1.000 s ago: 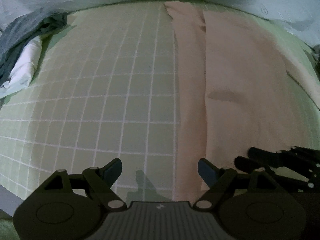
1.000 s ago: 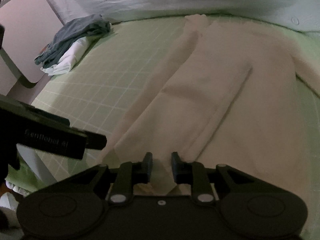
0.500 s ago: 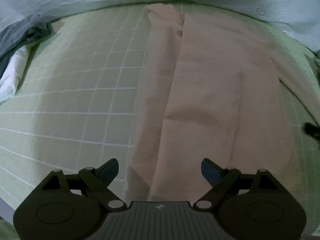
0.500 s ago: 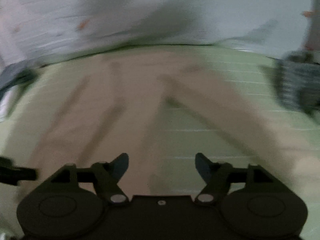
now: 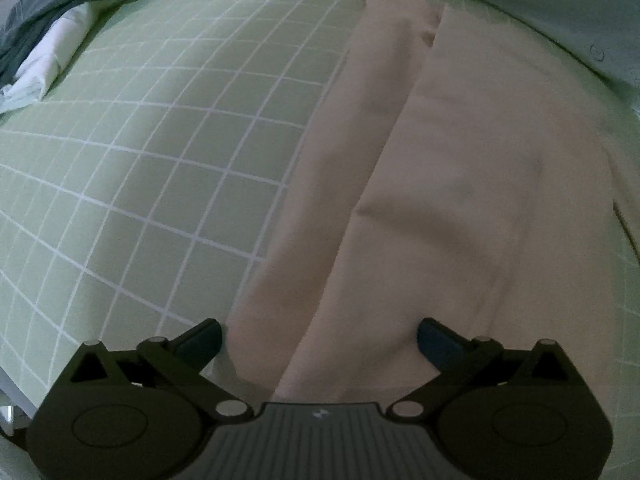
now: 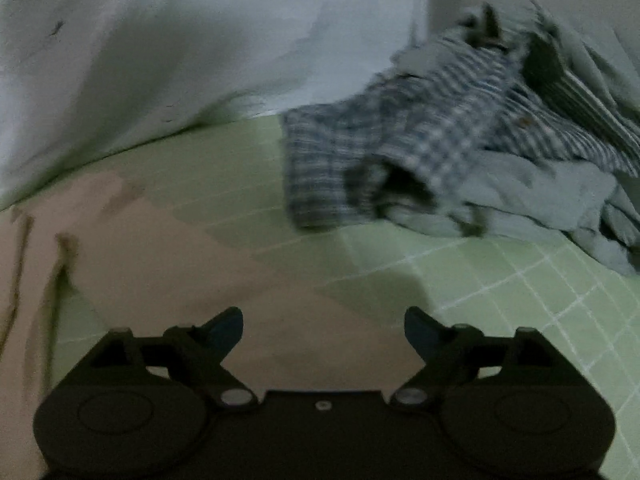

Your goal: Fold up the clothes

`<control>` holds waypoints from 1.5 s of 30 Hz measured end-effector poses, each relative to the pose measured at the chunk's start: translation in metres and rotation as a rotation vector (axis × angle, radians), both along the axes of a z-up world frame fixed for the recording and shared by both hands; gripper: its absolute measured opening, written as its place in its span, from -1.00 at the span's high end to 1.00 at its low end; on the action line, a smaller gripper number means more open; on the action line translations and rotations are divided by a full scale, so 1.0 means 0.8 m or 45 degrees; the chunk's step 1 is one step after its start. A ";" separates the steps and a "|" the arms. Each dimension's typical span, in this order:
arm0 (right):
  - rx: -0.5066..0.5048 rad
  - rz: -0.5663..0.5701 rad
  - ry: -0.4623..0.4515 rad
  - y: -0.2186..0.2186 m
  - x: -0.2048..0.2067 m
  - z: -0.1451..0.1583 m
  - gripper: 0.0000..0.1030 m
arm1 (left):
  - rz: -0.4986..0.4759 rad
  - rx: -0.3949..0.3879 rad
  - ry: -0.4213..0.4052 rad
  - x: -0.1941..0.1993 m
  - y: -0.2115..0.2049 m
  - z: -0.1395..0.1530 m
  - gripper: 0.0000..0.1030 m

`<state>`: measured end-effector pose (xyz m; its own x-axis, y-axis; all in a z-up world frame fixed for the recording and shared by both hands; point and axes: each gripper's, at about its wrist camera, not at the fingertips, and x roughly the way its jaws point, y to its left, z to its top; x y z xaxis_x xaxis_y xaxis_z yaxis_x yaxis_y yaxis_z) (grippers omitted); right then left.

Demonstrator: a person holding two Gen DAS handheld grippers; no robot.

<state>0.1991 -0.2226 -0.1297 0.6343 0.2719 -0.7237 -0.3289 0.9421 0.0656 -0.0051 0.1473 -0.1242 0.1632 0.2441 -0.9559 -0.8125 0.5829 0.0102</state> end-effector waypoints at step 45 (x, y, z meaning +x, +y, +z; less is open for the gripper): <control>0.585 0.601 0.438 0.189 -0.052 0.040 -0.71 | -0.071 0.022 -0.051 0.001 -0.008 0.000 -1.00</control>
<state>0.1572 -0.0714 -0.0973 0.1327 0.7825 -0.6084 -0.5819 0.5583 0.5913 -0.0041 0.1408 -0.1239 0.2147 0.2502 -0.9441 -0.7786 0.6274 -0.0108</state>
